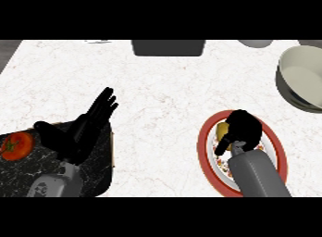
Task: Pick the lemon from the plate and place it in the bowl
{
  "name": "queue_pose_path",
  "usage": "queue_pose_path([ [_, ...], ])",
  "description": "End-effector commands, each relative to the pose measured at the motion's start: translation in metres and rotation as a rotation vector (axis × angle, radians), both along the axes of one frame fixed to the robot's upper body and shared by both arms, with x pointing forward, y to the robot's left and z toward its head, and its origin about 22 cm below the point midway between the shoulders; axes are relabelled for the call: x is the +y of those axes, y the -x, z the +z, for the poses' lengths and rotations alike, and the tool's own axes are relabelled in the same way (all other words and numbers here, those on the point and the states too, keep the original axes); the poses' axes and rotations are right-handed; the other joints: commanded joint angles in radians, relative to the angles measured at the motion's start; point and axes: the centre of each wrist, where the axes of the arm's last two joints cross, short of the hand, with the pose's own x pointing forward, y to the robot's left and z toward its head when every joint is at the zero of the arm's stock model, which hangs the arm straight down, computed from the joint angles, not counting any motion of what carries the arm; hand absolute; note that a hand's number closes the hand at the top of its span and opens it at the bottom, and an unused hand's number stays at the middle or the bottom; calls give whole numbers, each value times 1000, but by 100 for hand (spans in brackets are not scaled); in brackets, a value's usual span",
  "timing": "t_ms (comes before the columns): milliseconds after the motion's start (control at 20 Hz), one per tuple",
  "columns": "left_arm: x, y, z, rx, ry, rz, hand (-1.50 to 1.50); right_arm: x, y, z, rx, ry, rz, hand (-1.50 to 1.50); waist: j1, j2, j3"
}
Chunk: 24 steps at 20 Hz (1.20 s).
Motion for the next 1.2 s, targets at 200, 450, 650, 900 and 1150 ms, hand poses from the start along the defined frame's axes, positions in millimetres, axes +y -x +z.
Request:
queue_pose_path([
  [200, -4, 2, -2, -2, -13, -8, 0, -14, -19, 22, 19, 75, 106, 150, 4, 12, 11],
  [450, -3, -13, 8, 3, 4, 22, 0, -15, -41, 51, -21, 109, 194, 150, 1, 11, 11],
  [650, -8, -5, 10, 4, -1, 3, 0, 6, -50, 89, -132, 149, 153, 150, 2, 10, 11],
  [900, 7, 11, 3, 7, -18, 31, 0, 4, -16, 139, -330, 131, 155, 150, -9, 3, 11],
  [1150, 12, 13, -8, 15, -6, -1, 0, 17, 3, 194, -460, 213, 101, 150, -5, 5, 10],
])
